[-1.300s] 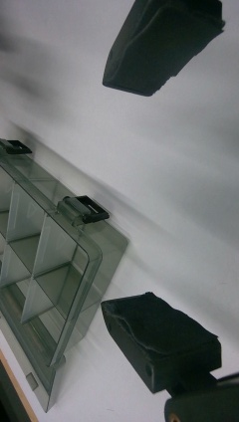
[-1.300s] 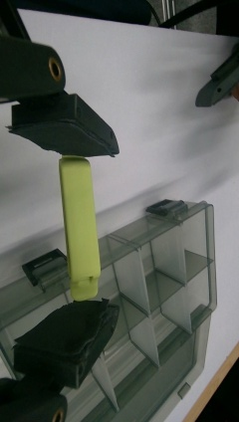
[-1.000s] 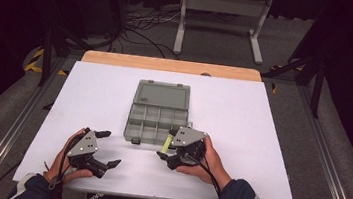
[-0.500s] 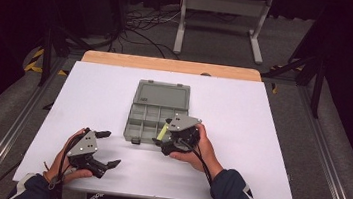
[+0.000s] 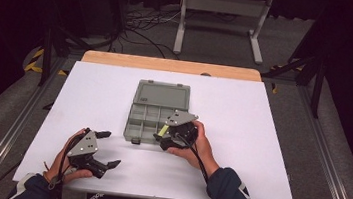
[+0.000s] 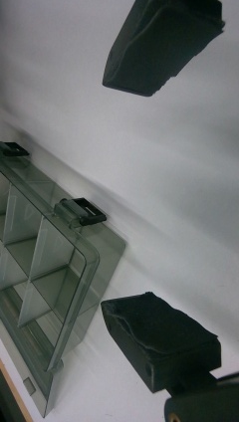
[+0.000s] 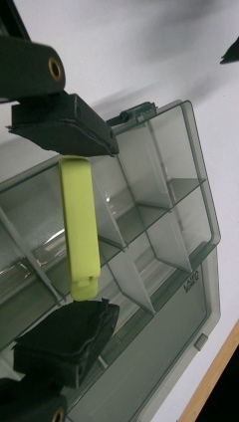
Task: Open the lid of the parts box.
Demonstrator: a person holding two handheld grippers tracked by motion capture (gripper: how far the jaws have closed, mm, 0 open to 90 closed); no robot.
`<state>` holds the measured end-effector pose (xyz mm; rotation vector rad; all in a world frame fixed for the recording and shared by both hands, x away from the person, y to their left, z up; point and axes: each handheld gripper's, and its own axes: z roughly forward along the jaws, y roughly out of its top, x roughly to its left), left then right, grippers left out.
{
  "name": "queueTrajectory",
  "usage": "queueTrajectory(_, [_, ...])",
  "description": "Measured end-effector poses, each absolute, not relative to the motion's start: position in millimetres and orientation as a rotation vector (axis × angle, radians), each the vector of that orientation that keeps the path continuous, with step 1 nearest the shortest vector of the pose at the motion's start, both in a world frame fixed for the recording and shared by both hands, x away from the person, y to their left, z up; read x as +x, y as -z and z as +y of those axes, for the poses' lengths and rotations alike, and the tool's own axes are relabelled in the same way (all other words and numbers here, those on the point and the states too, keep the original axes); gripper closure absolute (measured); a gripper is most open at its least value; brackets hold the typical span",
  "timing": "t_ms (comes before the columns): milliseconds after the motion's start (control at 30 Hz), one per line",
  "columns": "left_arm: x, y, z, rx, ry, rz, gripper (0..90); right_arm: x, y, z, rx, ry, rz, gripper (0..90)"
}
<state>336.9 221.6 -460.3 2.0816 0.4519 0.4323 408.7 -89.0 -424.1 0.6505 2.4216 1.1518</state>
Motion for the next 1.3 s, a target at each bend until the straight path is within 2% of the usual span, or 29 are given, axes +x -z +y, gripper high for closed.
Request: queueTrajectory(1300, [336.7,460.5,221.8,2.084,-0.432,0.461,4.1,410.7,430.6,-88.3,0.741,-1.156,2.403,24.1])
